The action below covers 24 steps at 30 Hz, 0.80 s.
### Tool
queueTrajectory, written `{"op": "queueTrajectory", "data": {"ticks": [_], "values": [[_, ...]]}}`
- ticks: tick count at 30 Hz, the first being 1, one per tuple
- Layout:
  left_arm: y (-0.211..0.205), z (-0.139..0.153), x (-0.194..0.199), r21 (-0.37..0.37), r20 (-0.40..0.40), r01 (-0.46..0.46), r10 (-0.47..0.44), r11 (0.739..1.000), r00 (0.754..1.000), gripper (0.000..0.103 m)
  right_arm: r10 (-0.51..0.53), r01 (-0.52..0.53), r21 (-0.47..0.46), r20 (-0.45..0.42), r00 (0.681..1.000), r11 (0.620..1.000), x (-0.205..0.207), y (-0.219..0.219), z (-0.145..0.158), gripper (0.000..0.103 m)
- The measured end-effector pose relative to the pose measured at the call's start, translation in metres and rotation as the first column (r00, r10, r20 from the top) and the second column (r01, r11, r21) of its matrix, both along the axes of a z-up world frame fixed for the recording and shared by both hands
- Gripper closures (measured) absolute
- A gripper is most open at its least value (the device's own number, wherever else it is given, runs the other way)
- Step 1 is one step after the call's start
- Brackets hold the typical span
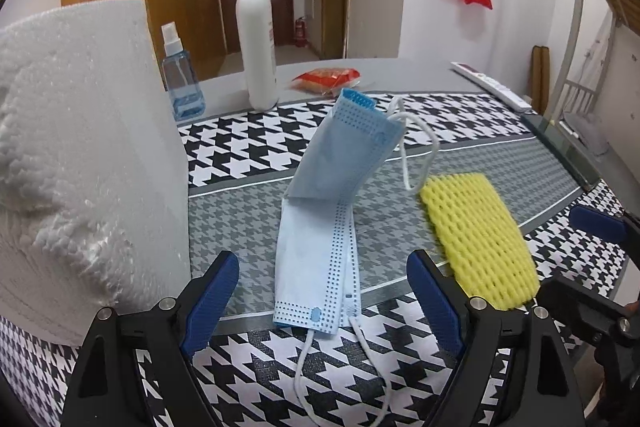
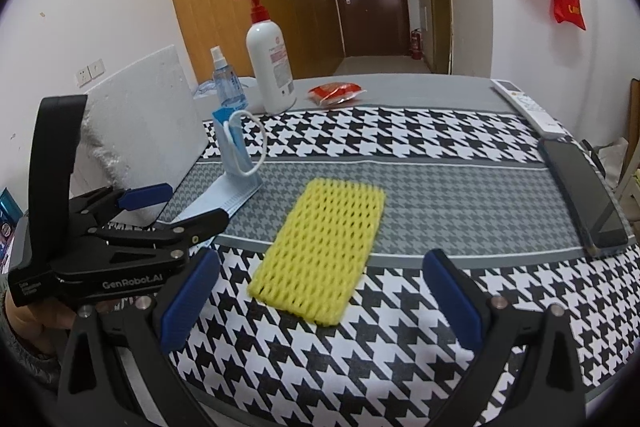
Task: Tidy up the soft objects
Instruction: 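Lower the left gripper onto the blue face mask and close it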
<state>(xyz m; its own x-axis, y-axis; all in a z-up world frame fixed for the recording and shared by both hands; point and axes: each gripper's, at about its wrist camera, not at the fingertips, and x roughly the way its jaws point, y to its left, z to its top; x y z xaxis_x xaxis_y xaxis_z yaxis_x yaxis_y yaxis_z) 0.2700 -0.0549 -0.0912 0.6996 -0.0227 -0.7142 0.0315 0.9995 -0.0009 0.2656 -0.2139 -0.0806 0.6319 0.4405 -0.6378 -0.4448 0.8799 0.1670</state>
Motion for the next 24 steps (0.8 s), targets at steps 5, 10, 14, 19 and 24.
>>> {"op": "queueTrajectory", "data": {"ticks": [5,10,14,19,24], "values": [[0.002,-0.004,0.005,-0.008,-0.029,-0.003,0.003,1.0,1.0,0.022,0.004,-0.004,0.001,-0.009,1.0,1.0,0.002,0.001,-0.003,0.0],[0.002,-0.009,0.01,-0.016,-0.076,0.008,-0.009,1.0,0.997,0.03,0.016,-0.016,0.002,-0.013,1.0,1.0,0.008,0.005,-0.003,0.0],[0.002,-0.011,0.012,-0.021,-0.096,0.014,-0.016,1.0,0.995,0.034,0.02,-0.02,0.0,-0.015,1.0,1.0,0.01,0.007,-0.004,0.0],[0.001,-0.011,0.012,-0.023,-0.095,0.02,-0.022,1.0,0.995,0.036,0.016,-0.016,0.006,-0.018,1.0,1.0,0.012,0.005,-0.005,0.0],[0.002,-0.01,0.013,-0.017,-0.086,0.019,-0.02,1.0,0.996,0.061,0.019,-0.019,-0.001,-0.026,0.999,1.0,0.014,0.007,-0.008,0.0]]}}
